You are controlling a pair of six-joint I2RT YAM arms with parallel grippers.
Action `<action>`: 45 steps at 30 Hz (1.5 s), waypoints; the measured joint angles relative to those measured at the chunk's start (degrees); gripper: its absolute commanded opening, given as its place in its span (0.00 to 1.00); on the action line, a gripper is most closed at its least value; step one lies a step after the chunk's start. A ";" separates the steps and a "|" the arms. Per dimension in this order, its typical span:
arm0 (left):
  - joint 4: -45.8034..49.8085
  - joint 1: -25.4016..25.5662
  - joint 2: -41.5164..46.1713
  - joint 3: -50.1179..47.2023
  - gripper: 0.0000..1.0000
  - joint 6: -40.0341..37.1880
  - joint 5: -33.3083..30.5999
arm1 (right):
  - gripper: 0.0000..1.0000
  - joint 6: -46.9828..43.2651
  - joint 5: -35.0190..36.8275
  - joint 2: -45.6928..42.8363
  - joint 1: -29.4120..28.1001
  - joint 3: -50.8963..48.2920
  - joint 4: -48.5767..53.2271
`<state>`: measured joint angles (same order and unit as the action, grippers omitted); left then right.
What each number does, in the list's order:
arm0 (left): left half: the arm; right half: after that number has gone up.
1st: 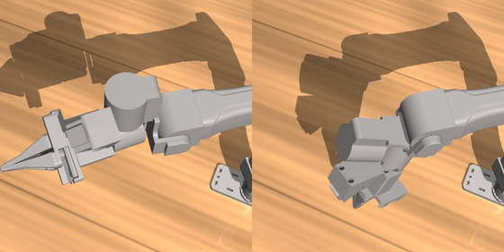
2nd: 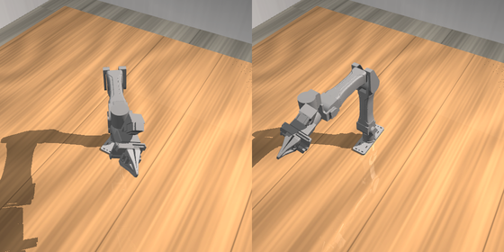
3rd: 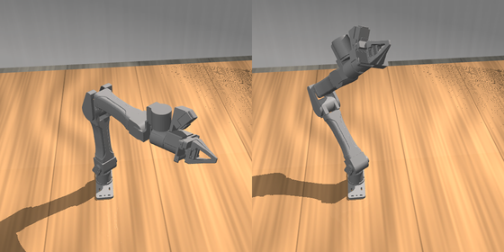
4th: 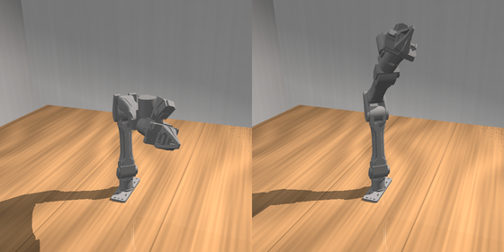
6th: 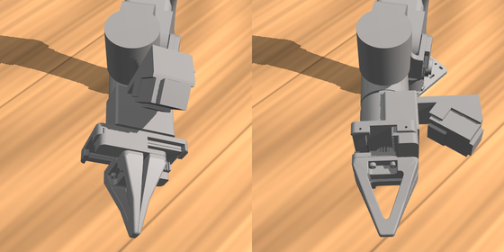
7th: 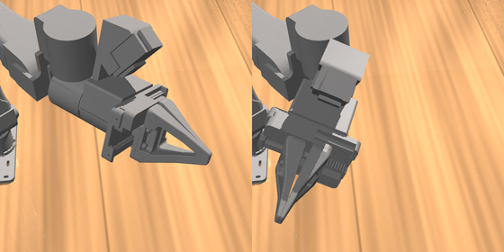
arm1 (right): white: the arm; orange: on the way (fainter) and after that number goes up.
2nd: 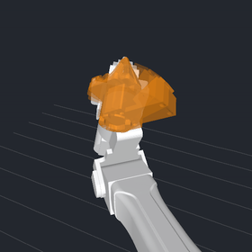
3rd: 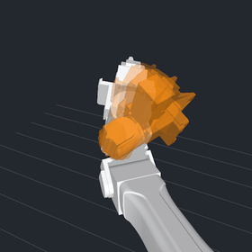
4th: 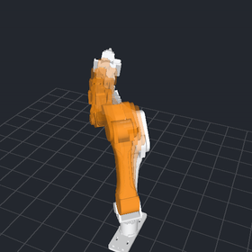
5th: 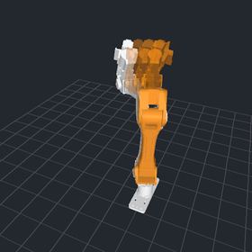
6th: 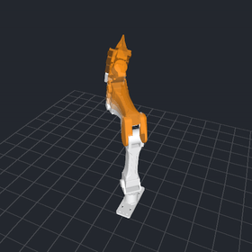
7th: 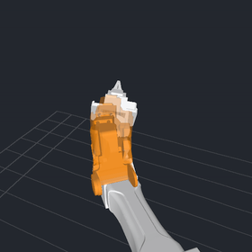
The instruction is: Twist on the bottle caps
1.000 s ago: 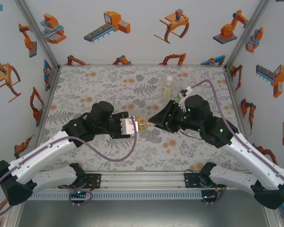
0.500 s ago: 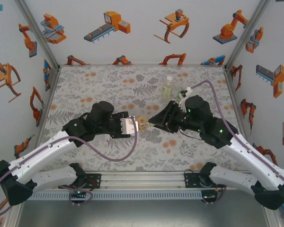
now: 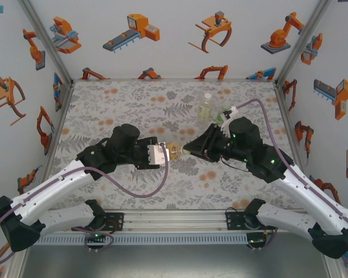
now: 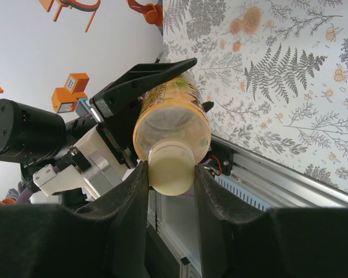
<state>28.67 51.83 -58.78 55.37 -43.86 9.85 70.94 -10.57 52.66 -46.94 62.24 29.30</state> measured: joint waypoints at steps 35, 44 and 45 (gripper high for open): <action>3.08 0.07 2.51 2.05 0.00 0.50 14.14 | 0.00 -85.35 -30.69 -7.72 0.42 -2.82 -11.52; 4.35 0.11 0.39 3.50 0.00 0.50 15.54 | 0.00 -91.19 -32.11 -7.43 0.42 -2.80 -11.54; 4.59 0.11 0.28 3.67 0.00 0.50 15.54 | 0.00 -91.41 -32.11 -7.34 0.42 -2.80 -11.54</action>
<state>33.26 51.94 -58.50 59.05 -43.35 25.39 -20.47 -42.68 45.32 -46.52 59.44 17.76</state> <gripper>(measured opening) 0.533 0.342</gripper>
